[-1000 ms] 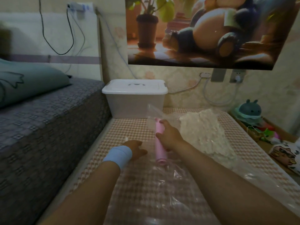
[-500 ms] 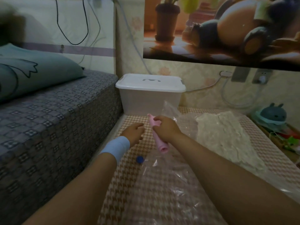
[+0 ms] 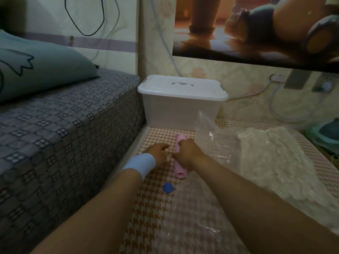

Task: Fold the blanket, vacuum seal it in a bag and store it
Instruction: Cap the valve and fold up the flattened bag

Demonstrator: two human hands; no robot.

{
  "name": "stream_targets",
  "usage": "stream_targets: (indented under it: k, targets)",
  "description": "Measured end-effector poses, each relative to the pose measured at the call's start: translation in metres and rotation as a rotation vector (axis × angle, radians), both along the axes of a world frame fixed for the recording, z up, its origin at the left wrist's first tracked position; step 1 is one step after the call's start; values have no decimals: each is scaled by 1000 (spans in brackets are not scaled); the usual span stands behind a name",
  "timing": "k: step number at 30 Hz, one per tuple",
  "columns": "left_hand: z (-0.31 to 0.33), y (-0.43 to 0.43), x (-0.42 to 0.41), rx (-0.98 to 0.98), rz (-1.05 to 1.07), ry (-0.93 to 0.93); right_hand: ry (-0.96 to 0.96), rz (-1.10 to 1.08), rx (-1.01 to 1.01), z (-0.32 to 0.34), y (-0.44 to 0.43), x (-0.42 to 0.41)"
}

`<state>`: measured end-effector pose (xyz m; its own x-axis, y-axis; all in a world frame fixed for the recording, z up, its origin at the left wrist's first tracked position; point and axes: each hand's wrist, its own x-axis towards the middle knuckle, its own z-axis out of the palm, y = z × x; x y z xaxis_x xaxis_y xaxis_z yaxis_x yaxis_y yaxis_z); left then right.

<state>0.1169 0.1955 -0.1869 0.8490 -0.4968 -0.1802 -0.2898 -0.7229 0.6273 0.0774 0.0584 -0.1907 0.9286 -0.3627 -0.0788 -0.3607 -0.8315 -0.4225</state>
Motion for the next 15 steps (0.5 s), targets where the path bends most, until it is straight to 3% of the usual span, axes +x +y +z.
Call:
stream_targets:
  k: [4,6,10,15]
  targets:
    - [-10,9,2,17,54,-64,-62,94,-402,10,8,2]
    - [-11,14,-3,84,56,-90,-89,239,-453,23,17,-4]
    - [-10,27,-13,171,6,-30,211,538,-514,39,44,-28]
    - [-10,41,-33,174,-25,-14,329,675,-750,41,61,-49]
